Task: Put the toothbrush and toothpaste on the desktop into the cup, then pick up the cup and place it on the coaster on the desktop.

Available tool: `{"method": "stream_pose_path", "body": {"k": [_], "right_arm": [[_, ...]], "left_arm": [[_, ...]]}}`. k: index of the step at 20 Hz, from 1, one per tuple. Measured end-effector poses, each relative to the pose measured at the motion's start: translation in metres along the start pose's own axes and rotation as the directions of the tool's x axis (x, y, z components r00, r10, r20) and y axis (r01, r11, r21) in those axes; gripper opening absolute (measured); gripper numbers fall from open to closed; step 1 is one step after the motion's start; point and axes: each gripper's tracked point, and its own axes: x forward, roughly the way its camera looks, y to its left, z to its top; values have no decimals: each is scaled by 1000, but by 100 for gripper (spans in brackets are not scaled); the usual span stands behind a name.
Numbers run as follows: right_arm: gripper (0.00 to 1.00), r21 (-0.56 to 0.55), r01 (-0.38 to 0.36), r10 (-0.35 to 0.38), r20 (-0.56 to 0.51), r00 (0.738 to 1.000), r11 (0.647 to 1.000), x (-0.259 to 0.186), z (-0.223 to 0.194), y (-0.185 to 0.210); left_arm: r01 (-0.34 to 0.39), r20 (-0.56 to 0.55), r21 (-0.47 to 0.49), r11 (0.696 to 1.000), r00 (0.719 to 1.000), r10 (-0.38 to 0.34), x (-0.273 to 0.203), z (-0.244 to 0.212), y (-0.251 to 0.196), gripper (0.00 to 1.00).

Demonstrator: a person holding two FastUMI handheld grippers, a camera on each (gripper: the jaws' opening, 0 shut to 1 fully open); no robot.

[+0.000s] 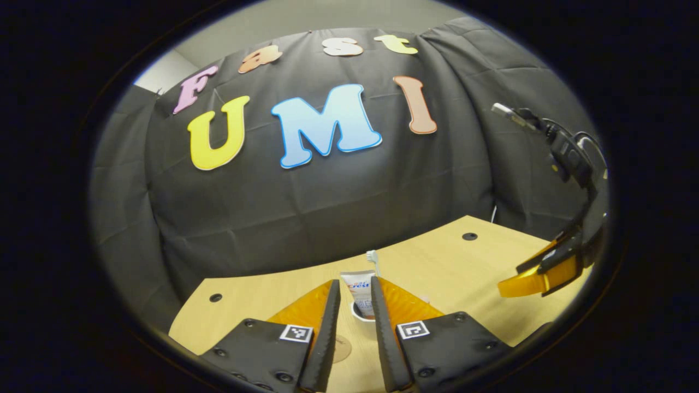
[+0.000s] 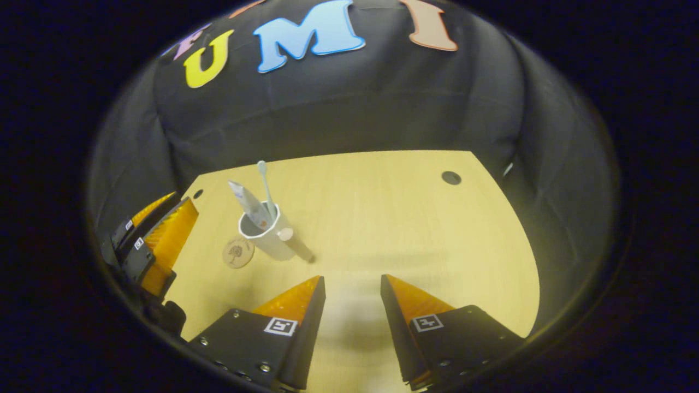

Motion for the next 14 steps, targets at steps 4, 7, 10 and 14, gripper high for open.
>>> {"method": "stream_pose_path", "body": {"k": [4, 7, 10, 14], "right_arm": [[62, -174, -80, 69, -70, 995, 981, 14, 8, 13], [61, -280, -148, 115, -128, 985, 949, 26, 12, 25], [61, -351, -207, 147, -190, 971, 913, 34, 14, 35], [60, -433, -270, 173, -250, 953, 860, 48, 24, 50]], "left_arm": [[-21, -32, -41, 999, 999, 19, -18, -4, 10, 46], [-31, -62, -80, 996, 998, 26, -31, -11, 16, 50], [-54, -97, -117, 992, 994, 43, -40, -20, 27, 58], [-94, -136, -139, 986, 988, 75, -51, -33, 45, 68]]}}
